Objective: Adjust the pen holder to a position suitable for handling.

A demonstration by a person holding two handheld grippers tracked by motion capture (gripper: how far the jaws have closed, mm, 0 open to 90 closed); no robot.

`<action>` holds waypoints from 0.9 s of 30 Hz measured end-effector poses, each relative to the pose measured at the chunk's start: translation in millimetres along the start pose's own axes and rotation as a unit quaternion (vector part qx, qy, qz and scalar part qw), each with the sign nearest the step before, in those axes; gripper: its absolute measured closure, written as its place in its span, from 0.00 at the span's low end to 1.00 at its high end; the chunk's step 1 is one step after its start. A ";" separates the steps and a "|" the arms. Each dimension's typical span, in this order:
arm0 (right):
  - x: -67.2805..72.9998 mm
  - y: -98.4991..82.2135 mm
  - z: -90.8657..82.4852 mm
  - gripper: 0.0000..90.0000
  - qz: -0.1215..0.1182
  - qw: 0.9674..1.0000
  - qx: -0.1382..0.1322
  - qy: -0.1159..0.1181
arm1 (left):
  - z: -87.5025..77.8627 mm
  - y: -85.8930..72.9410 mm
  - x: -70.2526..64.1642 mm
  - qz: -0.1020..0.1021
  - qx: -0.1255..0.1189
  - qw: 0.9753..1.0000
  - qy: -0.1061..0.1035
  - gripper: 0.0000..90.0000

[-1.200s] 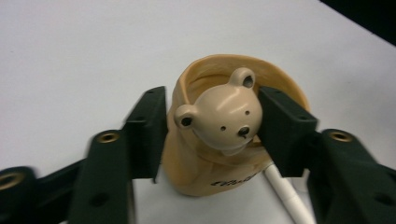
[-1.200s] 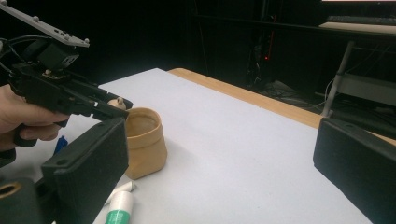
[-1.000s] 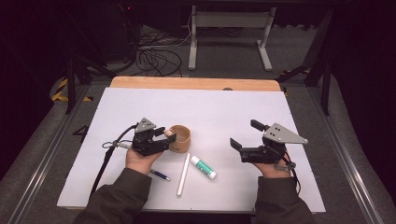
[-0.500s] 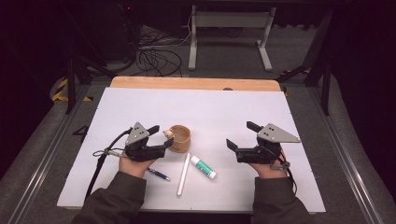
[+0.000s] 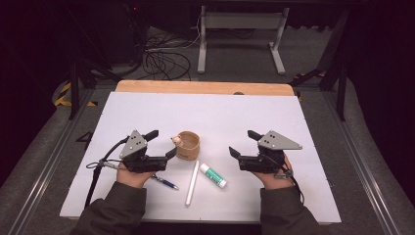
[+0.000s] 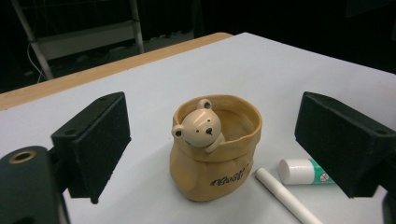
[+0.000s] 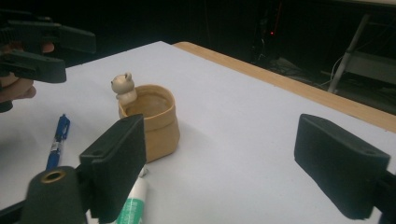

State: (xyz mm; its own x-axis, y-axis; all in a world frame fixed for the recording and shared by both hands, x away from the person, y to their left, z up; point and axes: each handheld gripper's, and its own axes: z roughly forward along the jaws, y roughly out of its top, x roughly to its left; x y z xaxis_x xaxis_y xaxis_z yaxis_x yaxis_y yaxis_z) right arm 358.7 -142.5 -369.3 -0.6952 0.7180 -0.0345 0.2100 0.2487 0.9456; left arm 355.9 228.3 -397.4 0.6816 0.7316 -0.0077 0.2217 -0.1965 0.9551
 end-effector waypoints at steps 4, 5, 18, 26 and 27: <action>6.3 -0.1 5.3 0.25 -0.005 1.000 0.008 0.005 | -3.4 1.0 -1.3 0.007 -0.001 1.000 -0.002 0.09; 7.6 -0.2 6.5 0.27 -0.005 1.000 0.010 0.006 | -4.3 1.2 -1.1 0.011 -0.001 1.000 -0.002 0.09; 21.7 -6.1 25.4 0.33 -0.003 0.999 0.041 0.013 | -16.1 -1.6 2.8 0.019 -0.004 1.000 -0.010 0.07; 30.6 -10.3 38.1 0.34 -0.007 0.998 0.061 0.023 | -19.8 -3.7 6.3 0.014 -0.005 1.000 -0.010 0.07; 31.0 -10.7 39.4 0.34 -0.008 0.998 0.063 0.024 | -19.7 -4.2 6.8 0.014 -0.005 1.000 -0.010 0.07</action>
State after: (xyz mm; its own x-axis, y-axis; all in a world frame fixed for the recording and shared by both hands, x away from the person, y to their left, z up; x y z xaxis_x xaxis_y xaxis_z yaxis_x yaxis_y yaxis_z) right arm 362.1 -97.2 -393.2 -0.7305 0.6822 -0.0319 0.2812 0.3429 0.8963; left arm 345.8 247.0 -395.7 0.7007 0.7133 0.0139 0.1957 -0.2109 0.9577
